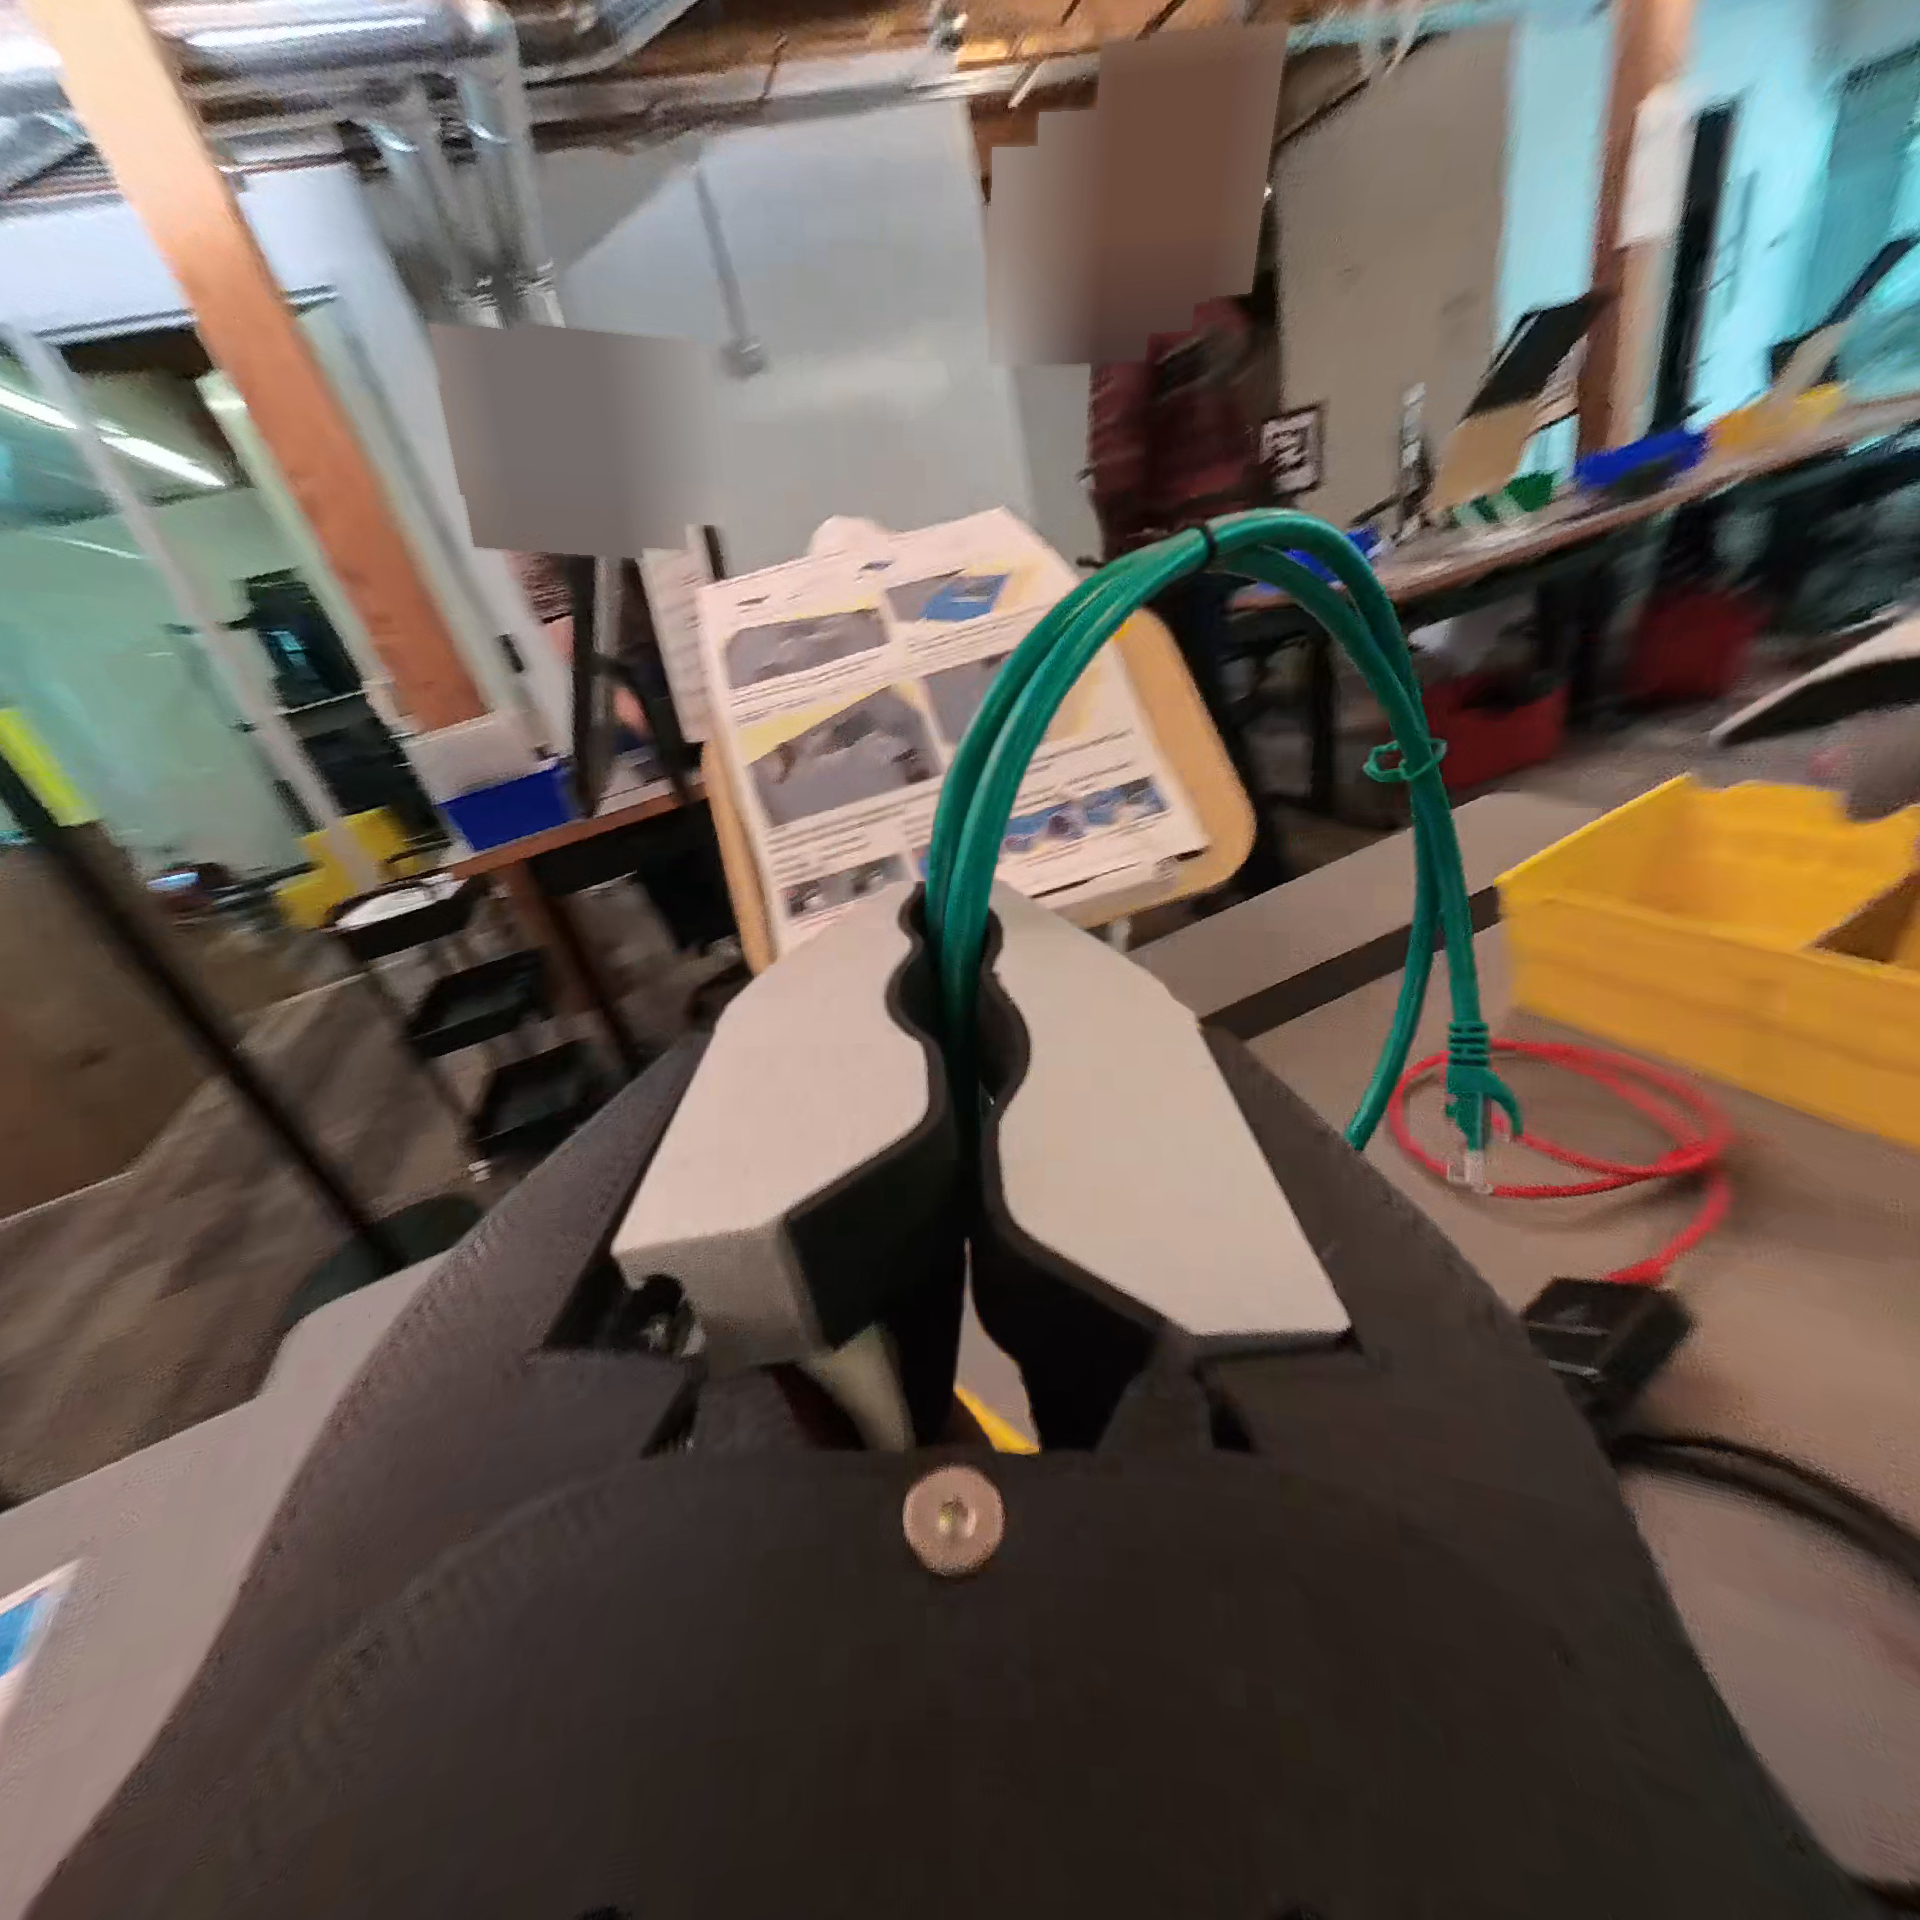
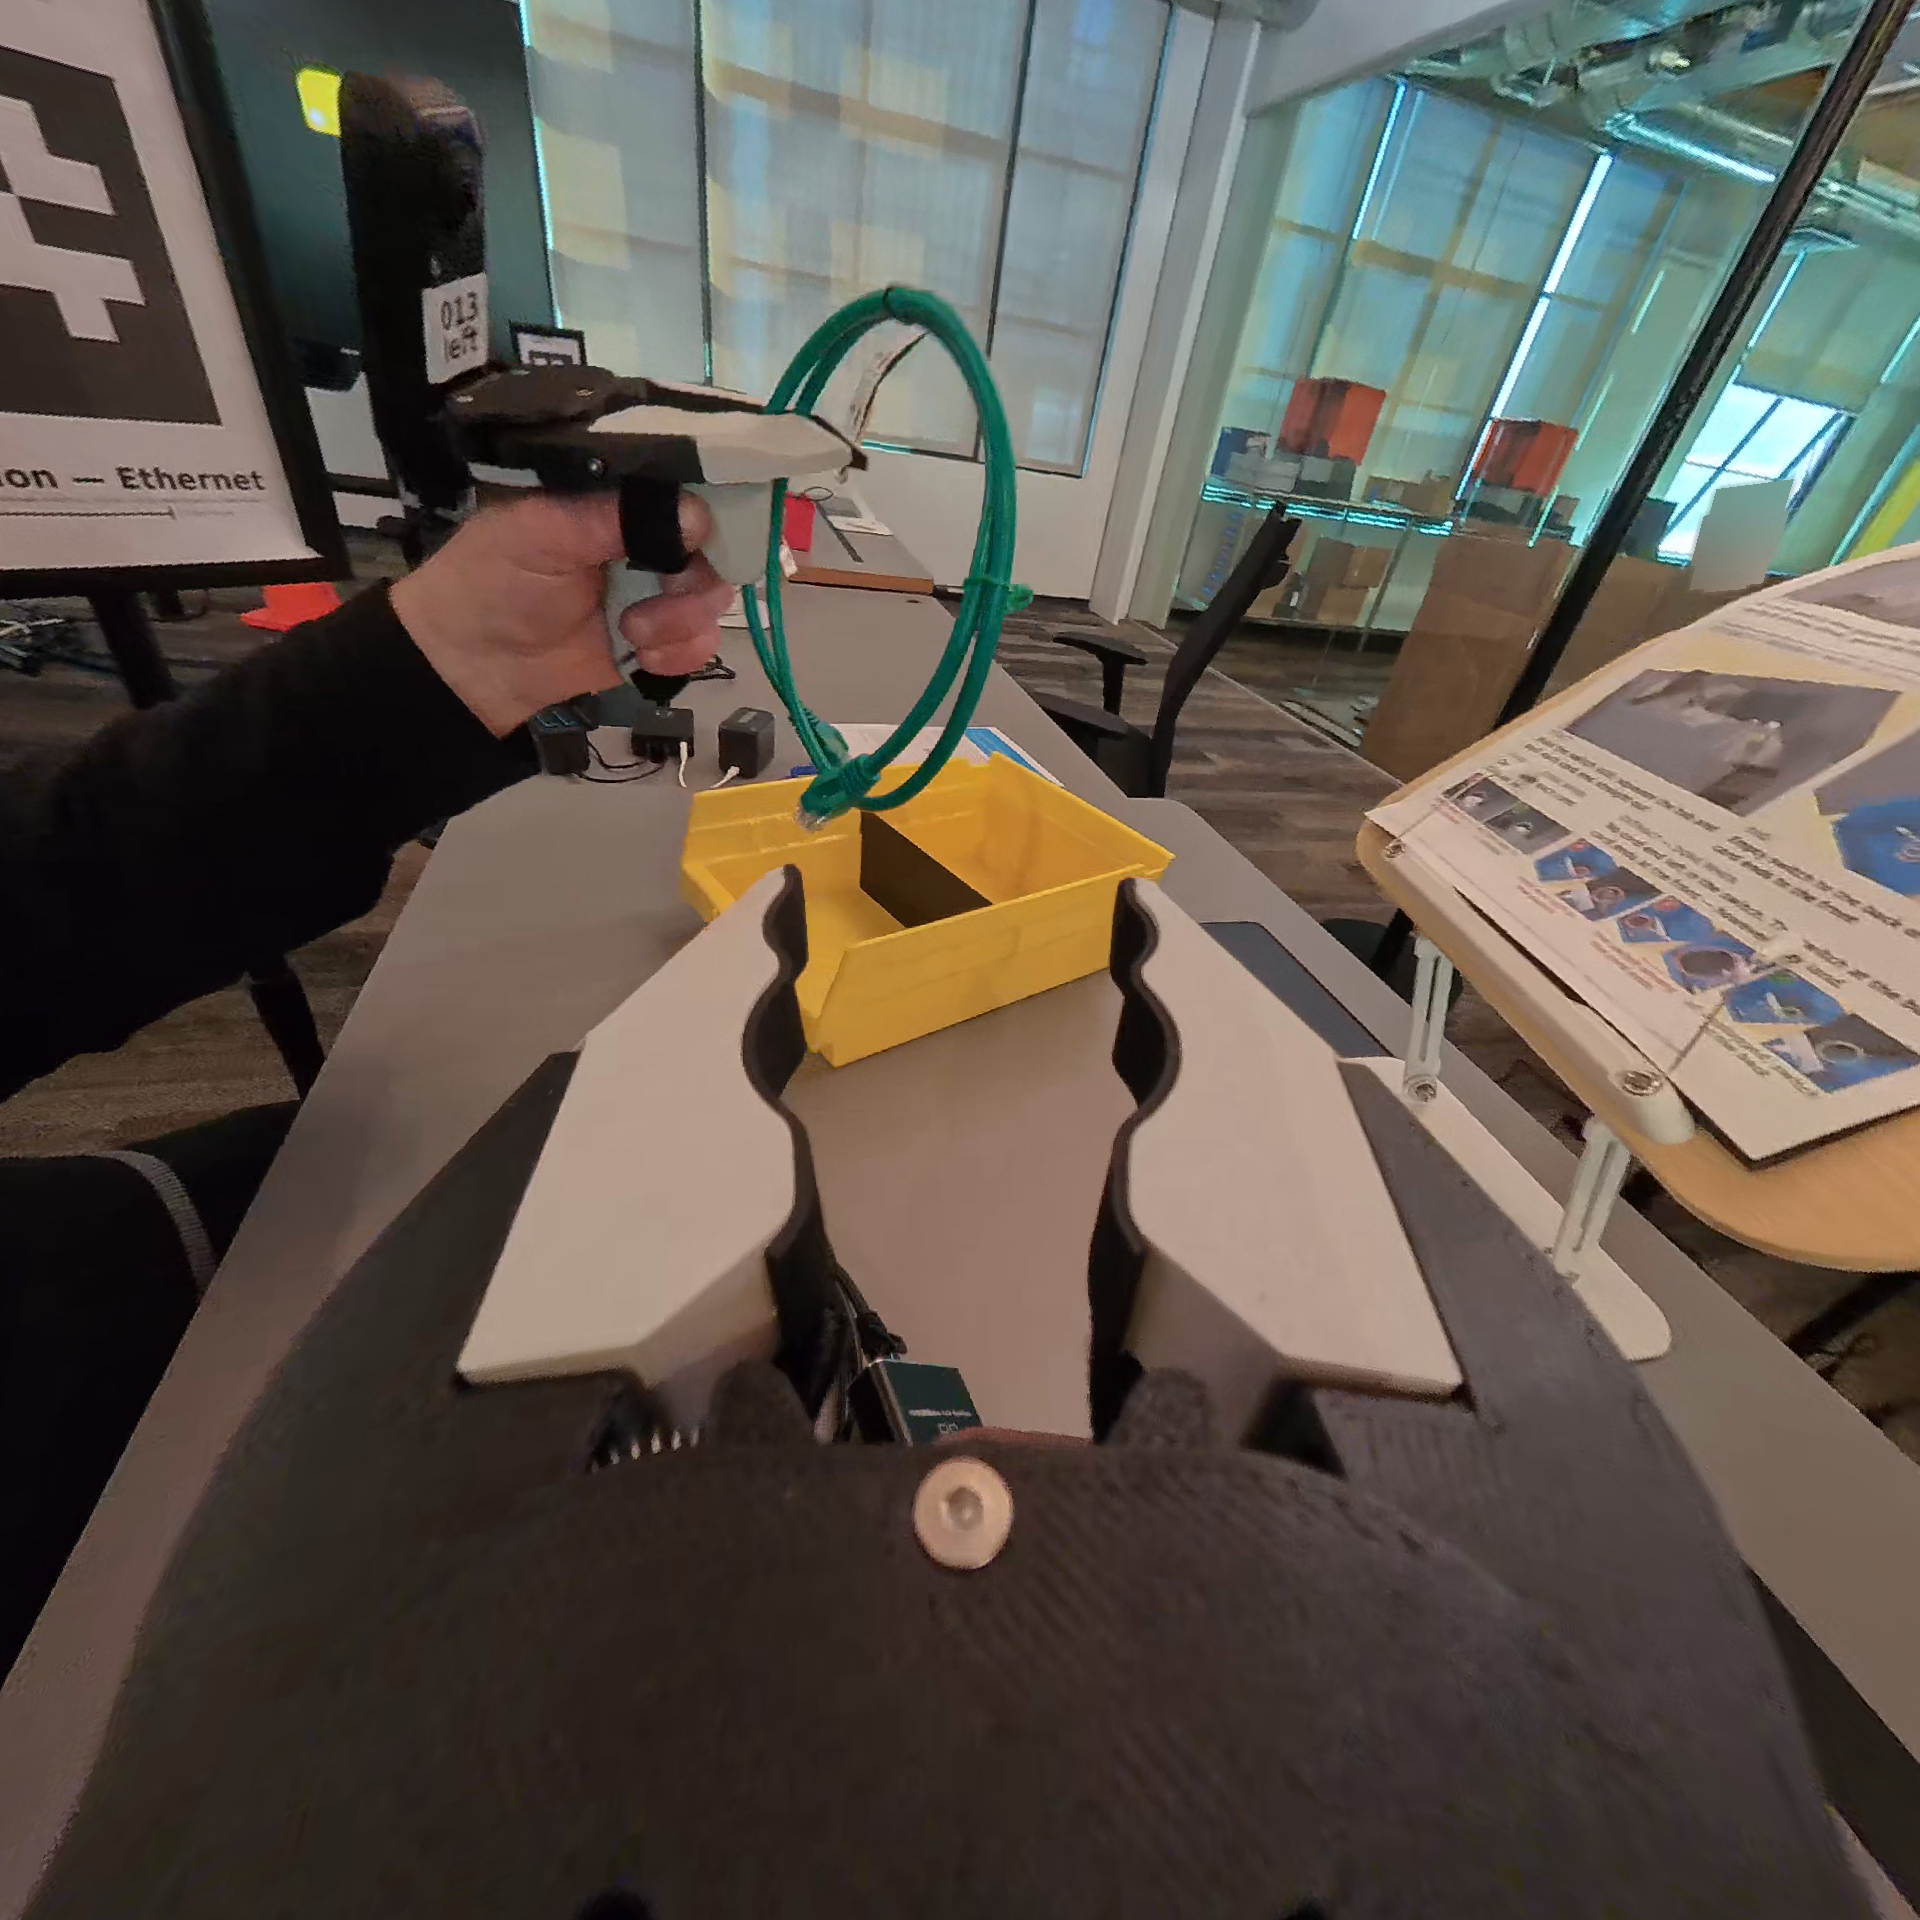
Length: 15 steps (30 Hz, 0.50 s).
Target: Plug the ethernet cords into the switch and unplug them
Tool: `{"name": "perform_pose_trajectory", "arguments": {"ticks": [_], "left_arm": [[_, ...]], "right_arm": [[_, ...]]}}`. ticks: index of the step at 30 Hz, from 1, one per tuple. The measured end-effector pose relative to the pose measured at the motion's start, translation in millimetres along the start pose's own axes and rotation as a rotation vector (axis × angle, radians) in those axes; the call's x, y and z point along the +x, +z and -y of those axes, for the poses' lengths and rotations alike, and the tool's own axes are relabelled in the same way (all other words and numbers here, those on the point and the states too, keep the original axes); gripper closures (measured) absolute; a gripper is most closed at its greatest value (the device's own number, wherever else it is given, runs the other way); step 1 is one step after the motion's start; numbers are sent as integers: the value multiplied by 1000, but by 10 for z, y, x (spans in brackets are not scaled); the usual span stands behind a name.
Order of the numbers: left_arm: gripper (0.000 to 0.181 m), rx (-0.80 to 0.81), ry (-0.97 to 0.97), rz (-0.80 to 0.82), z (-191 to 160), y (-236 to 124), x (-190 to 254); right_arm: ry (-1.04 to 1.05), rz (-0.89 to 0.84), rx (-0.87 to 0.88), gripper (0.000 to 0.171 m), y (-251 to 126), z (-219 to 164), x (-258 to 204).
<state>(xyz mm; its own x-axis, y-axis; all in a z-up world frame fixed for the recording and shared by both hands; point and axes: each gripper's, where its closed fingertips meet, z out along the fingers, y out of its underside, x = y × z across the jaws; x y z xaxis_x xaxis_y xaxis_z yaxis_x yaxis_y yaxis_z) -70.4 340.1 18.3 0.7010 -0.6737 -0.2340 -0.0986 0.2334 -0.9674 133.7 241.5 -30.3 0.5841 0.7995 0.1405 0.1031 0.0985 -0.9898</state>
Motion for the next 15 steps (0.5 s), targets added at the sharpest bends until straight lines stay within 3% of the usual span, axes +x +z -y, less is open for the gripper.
{"name": "perform_pose_trajectory", "arguments": {"ticks": [9, 12, 14, 15], "left_arm": [[180, 35, -102, -259, 111, 301, 708], [180, 10, -117, -336, 106, 404, 927], [180, -24, -131, -397, 68, 477, 1061], [180, -47, -141, -403, 37, 530, 1087]], "right_arm": [[146, 157, 62, 108, 242, -59, -245], [187, 219, 97, 128, 294, -58, -331], [196, 298, 127, 171, 272, -31, -449], [201, 327, 124, 171, 263, -35, -490]]}}
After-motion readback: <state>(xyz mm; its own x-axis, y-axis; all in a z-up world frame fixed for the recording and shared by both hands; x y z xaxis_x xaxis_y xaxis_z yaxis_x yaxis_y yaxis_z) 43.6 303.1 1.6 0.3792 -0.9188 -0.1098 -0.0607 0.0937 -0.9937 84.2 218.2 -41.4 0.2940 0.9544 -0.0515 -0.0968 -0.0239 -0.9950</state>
